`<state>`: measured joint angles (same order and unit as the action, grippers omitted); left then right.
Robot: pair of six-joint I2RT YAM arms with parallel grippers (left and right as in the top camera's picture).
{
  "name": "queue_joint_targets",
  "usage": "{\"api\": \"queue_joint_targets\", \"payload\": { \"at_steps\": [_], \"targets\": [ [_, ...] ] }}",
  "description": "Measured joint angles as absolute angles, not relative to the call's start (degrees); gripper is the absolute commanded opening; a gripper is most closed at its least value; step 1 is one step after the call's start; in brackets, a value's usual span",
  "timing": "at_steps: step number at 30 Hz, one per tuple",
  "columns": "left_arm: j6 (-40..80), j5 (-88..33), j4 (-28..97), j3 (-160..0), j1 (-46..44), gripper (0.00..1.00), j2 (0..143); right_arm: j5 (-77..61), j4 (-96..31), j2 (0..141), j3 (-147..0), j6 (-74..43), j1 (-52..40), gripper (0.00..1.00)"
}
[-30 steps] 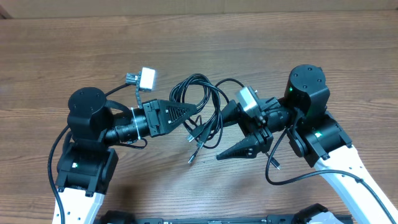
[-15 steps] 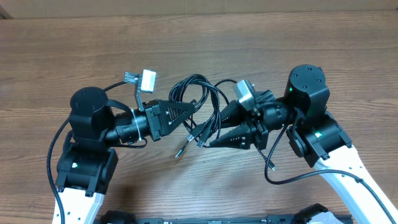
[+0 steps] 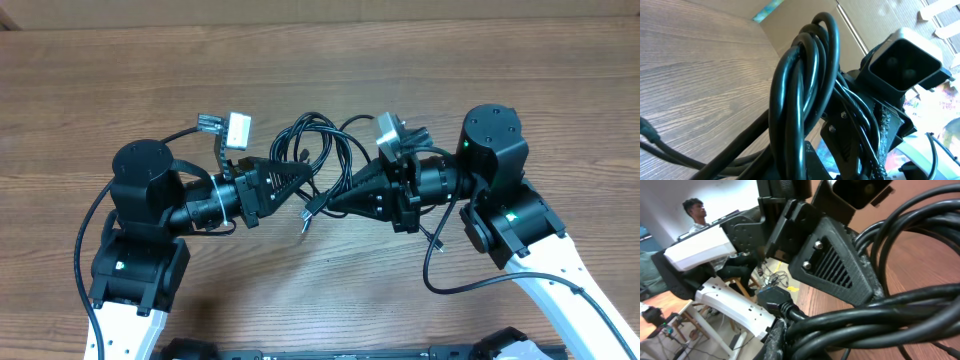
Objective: Untangle cables
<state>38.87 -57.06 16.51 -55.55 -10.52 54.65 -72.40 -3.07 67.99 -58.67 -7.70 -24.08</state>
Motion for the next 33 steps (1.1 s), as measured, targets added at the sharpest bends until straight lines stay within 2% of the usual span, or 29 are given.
{"api": "queue_joint_targets", "payload": {
  "at_steps": [9,18,24,33],
  "targets": [
    [34.7,-56.1,16.4,-55.5,-10.5,0.04,54.7,-60.4,-9.5,68.0,-58.7,-14.7,-24.1,0.04],
    [21.9,-62.6,16.8,-55.5,-10.5,0.04,54.8,-37.1,-19.9,68.0,-58.7,-29.3,-24.2,0.04],
    [20.3,-64.9,17.0,-55.5,-10.5,0.04,54.8,-35.1,-20.6,68.0,-58.7,-34.8,-24.2,0.04],
    [27.4,-48.0,23.9,-55.5,-10.5,0.04,54.8,-33.7,-28.9,68.0,-58.7,-40.2,-24.1,0.04]
  ]
}}
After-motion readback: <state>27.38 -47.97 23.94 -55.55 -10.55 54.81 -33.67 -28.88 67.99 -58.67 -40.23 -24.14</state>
